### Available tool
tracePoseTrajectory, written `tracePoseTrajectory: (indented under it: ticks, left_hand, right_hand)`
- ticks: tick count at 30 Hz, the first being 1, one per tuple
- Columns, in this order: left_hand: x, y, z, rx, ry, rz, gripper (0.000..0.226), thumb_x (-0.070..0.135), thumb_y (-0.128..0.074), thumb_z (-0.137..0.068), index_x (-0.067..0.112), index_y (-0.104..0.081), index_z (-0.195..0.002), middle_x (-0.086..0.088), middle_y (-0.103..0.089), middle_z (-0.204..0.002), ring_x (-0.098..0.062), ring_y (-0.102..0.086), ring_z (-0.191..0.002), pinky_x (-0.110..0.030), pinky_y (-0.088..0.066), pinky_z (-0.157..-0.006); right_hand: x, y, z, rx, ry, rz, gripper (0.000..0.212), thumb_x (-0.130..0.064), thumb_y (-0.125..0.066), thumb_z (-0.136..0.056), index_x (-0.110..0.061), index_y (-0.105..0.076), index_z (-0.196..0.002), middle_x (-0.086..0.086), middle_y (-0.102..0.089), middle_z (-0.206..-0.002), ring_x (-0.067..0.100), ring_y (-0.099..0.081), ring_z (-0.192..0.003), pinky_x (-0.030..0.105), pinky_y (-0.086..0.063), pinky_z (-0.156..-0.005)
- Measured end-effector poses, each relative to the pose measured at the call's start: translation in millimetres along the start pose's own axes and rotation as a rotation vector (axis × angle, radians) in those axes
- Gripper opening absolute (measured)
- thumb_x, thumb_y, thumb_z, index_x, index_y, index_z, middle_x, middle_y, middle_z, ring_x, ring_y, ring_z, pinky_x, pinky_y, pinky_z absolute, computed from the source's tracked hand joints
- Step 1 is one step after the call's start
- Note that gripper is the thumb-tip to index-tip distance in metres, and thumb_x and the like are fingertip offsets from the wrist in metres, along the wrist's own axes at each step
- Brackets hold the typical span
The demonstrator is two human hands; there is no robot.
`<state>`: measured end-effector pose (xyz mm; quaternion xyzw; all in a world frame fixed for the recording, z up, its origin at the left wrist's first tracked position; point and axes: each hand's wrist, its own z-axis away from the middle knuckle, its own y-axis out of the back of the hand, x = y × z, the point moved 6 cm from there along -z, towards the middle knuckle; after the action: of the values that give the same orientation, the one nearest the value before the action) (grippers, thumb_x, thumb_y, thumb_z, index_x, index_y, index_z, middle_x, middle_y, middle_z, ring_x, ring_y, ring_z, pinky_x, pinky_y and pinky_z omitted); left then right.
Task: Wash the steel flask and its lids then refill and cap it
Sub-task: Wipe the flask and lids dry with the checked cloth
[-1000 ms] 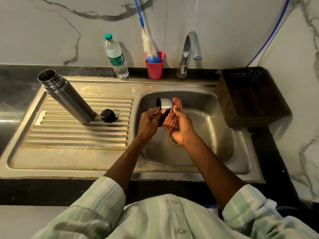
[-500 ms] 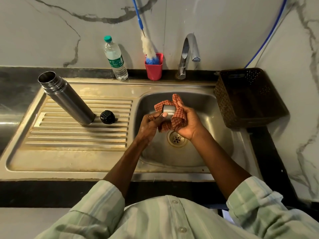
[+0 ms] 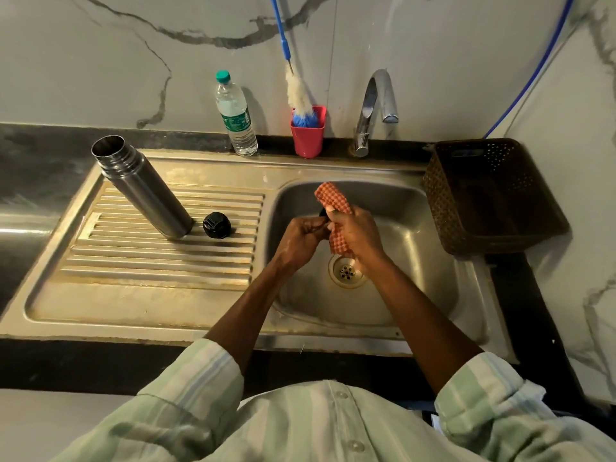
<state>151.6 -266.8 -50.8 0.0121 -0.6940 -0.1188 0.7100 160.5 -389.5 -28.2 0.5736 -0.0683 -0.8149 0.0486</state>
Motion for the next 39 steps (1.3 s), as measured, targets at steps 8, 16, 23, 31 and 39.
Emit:
tracePoseTrajectory:
  ticks: [8,16,23,31,39]
  left_hand:
    - [8,3,6,0.073,-0.013,0.26,0.021,0.015,-0.061,-0.098,-0.001,-0.074,-0.095,-0.015,-0.074,-0.079,-0.019,-0.068,-0.073,-0.031,-0.053,-0.069]
    - [7,13,-3,0.2,-0.27,-0.638,0.023,0.024,-0.058,-0.096,0.011,-0.078,-0.098,-0.004,-0.062,-0.082,-0.02,-0.052,-0.077,-0.027,-0.018,-0.076]
    - [-5,27,3,0.136,-0.188,-0.626,0.021,0.023,-0.059,-0.098,0.013,-0.077,-0.097,-0.009,-0.073,-0.086,-0.028,-0.066,-0.076,-0.038,-0.05,-0.07]
    - [-21,79,51,0.343,0.018,-0.177,0.014,0.024,-0.066,-0.096,0.028,-0.077,-0.101,0.001,-0.078,-0.09,-0.016,-0.072,-0.084,-0.029,-0.055,-0.073]
    - [-73,136,118,0.763,0.436,0.786,0.022,0.015,-0.053,-0.1,0.001,-0.064,-0.113,-0.019,-0.07,-0.103,-0.03,-0.07,-0.087,-0.032,-0.056,-0.06]
  right_hand:
    - [13,-1,-12,-0.292,-0.344,-0.821,0.033,-0.028,-0.045,-0.099,-0.023,-0.066,-0.124,0.026,-0.058,-0.131,0.038,-0.059,-0.113,0.053,-0.04,-0.107]
    - [25,-2,-2,-0.133,-0.392,-0.781,0.013,-0.004,-0.052,-0.096,-0.007,-0.06,-0.106,0.011,-0.069,-0.076,0.021,-0.063,-0.064,0.034,-0.057,-0.053]
    - [25,3,-1,-0.087,-0.23,-0.488,0.018,-0.008,-0.067,-0.087,-0.003,-0.069,-0.104,0.012,-0.075,-0.085,0.031,-0.072,-0.074,0.042,-0.06,-0.061]
    - [36,-16,11,-0.166,-0.32,-0.627,0.009,-0.012,-0.058,-0.093,-0.01,-0.065,-0.097,0.007,-0.075,-0.075,0.023,-0.072,-0.064,0.031,-0.057,-0.054]
    - [38,-66,26,-0.311,-0.348,-0.637,0.014,-0.015,-0.058,-0.09,-0.011,-0.067,-0.1,0.009,-0.075,-0.088,0.026,-0.071,-0.081,0.034,-0.056,-0.069]
